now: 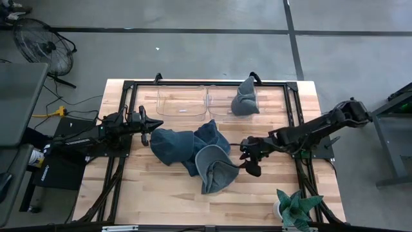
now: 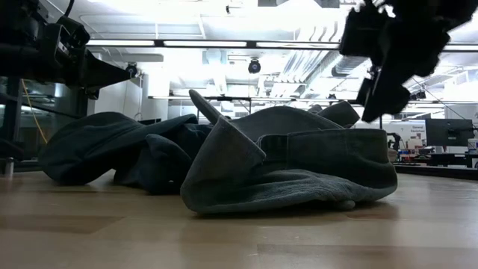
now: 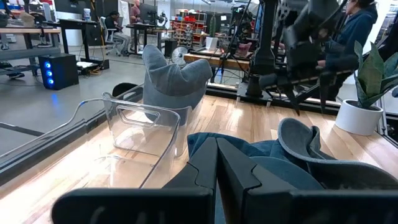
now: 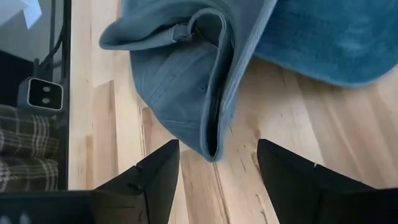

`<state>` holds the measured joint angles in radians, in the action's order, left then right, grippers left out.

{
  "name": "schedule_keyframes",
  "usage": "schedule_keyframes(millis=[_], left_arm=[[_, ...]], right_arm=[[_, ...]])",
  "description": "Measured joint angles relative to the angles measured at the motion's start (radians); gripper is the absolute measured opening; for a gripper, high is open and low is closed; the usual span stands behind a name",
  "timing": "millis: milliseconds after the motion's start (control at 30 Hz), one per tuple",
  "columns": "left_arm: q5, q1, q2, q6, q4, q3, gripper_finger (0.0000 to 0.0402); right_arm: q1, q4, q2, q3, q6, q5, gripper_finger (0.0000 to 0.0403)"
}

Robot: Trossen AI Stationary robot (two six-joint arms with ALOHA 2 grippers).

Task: Pick & Place hat
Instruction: Put the gray cap into the right transparent bin

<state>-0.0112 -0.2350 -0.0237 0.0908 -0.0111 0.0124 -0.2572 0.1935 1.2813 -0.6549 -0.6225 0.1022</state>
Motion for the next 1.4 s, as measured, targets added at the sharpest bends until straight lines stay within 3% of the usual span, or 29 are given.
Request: schedule_keyframes(millis=[267, 633, 1033, 1400], left_arm=[[0.0, 0.0, 0.0, 0.0, 0.0, 0.0, 0.0001], [0.0, 0.0, 0.0, 0.0, 0.0, 0.0, 0.0001], [0.0, 0.0, 0.0, 0.0, 0.0, 0.0, 0.0001], [0.0, 0.0, 0.0, 0.0, 0.0, 0.0, 0.0001]], right_arm=[[-0.065, -0.206, 0.0, 0.116, -0.022, -0.078, 0.0219], [-0.087, -0.316, 0.095, 0.129, -0.033, -0.096, 0.0268], [-0.086, -0.464, 0.242, 0.129, -0.053, -0.095, 0.0269], [-0.086, -0.513, 0.258, 0.129, -0.07, -0.124, 0.0253]])
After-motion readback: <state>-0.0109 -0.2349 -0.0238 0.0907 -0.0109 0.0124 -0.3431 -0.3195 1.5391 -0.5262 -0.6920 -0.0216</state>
